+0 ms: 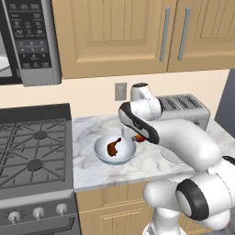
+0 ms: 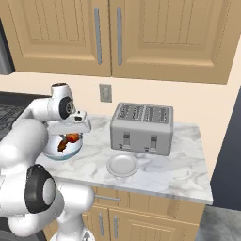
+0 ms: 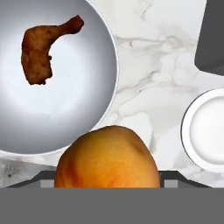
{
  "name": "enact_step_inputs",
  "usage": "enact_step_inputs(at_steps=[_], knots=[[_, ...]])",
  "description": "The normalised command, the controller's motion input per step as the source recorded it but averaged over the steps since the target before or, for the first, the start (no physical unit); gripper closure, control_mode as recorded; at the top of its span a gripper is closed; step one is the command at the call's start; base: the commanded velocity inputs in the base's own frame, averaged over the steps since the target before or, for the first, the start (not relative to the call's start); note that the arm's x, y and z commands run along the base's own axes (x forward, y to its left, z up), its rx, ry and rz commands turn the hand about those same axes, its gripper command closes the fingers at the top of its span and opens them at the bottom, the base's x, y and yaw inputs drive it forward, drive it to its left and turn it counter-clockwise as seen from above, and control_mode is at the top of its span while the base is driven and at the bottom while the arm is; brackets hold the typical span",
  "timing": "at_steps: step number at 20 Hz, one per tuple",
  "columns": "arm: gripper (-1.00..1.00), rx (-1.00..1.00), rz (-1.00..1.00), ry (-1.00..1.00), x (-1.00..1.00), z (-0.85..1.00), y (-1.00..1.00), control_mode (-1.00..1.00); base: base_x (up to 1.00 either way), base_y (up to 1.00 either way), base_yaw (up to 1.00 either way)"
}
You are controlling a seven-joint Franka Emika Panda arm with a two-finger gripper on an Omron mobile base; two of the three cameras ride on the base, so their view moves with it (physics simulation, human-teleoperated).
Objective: Remove the peach from the bowl and place it on the small plate. Then place the bowl with only the chicken drumstick in the microwave, close the door, and press the start button to microwave the chicken drumstick.
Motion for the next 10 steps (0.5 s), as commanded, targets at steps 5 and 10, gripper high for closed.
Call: enact_step_inputs(at_steps=[5, 10], knots=[[1.0, 0.14, 0.0, -0.05, -0.1, 0.06, -0.87, -1.0, 0.0, 0.0, 0.0], [1.0, 0.13, 0.0, -0.01, 0.0, 0.0, -0.87, -1.0, 0.0, 0.0, 0.0]])
